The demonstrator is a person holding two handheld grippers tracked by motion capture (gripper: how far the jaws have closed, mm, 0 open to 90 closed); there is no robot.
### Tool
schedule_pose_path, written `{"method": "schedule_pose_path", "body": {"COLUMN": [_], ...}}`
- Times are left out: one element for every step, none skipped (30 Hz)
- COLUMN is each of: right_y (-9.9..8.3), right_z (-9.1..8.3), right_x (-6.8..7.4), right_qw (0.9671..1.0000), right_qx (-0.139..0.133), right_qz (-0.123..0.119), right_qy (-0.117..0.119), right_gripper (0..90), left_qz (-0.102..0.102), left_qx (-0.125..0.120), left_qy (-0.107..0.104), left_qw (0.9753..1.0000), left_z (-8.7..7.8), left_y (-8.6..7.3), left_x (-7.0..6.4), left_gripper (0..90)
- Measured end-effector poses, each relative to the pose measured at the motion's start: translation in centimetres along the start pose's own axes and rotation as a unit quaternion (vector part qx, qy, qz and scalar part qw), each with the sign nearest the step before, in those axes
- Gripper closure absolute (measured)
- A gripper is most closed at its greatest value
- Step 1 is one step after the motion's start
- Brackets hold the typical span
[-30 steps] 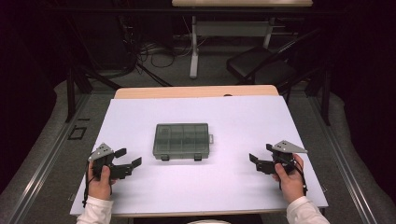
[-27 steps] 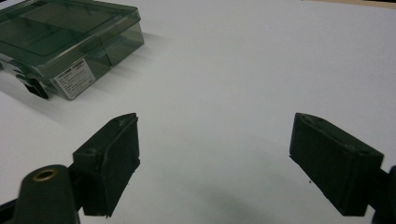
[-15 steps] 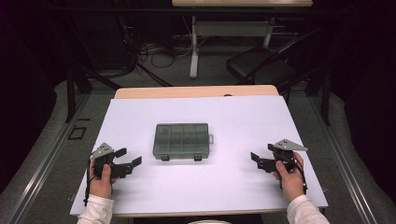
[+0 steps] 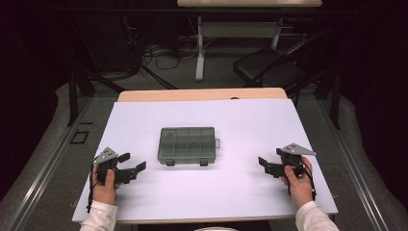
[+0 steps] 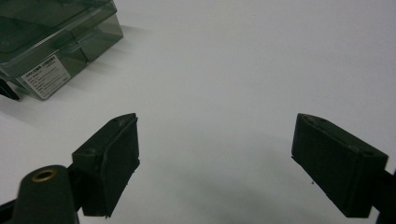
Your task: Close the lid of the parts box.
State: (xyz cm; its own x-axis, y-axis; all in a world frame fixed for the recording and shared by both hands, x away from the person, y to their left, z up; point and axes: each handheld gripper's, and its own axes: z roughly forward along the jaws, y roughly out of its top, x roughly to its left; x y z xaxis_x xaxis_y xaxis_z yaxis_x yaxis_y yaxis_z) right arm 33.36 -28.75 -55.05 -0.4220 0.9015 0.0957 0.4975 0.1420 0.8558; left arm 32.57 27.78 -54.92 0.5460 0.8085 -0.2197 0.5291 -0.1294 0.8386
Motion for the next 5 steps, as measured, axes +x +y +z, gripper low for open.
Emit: {"method": "schedule_pose_path", "body": {"right_y": [0.01,0.01,0.00,0.00,-0.01], "right_z": [-0.03,-0.04,-0.06,-0.07,-0.04], "right_x": [0.00,0.02,0.04,0.04,0.09], "right_qw": [1.0000,1.0000,1.0000,1.0000,1.0000], "right_qx": [0.000,-0.001,-0.002,-0.003,-0.005], "right_qz": [0.001,0.002,0.000,-0.001,-0.002], "right_qy": [-0.001,0.000,0.000,-0.001,-0.005], "right_gripper": [14.8,14.7,14.7,14.4,14.3], "left_qz": [0.001,0.001,0.002,0.003,0.003], "left_qx": [-0.001,-0.001,0.001,0.002,0.002], "left_qy": [0.000,0.000,0.001,0.002,0.004], "left_qw": [1.0000,1.0000,1.0000,1.0000,1.0000], "left_z": [-0.01,-0.03,-0.04,-0.03,-0.01], "left_y": [-0.01,-0.02,-0.02,-0.02,-0.02], "left_x": [-0.02,-0.04,-0.05,-0.04,-0.03], "left_gripper": [15.2,15.2,15.2,15.2,15.2]}}
